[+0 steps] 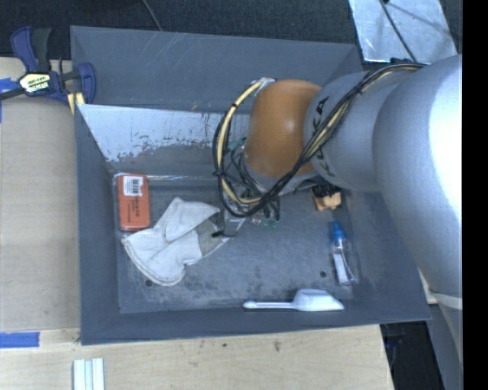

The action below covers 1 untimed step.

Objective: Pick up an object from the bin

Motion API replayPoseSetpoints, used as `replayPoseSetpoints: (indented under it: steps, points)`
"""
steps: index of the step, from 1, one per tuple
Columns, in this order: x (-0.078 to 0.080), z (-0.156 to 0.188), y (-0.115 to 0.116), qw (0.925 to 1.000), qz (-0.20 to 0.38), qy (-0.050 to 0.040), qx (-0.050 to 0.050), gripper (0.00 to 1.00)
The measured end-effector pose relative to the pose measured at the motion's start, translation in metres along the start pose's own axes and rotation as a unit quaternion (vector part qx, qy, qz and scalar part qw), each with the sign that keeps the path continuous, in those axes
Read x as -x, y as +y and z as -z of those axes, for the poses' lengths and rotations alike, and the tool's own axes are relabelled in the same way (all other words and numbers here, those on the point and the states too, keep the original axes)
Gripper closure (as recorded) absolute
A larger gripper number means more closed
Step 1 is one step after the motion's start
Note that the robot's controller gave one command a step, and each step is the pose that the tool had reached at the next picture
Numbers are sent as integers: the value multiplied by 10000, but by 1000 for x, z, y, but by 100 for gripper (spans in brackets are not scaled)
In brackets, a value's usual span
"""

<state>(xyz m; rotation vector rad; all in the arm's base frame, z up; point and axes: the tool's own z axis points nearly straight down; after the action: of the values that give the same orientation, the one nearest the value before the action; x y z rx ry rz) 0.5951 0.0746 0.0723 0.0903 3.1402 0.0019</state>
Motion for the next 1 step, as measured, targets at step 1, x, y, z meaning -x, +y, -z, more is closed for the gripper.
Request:
replayPoseSetpoints:
  steps: [1]
  points:
    - [0,0,0,10000,2,0,-1,100]
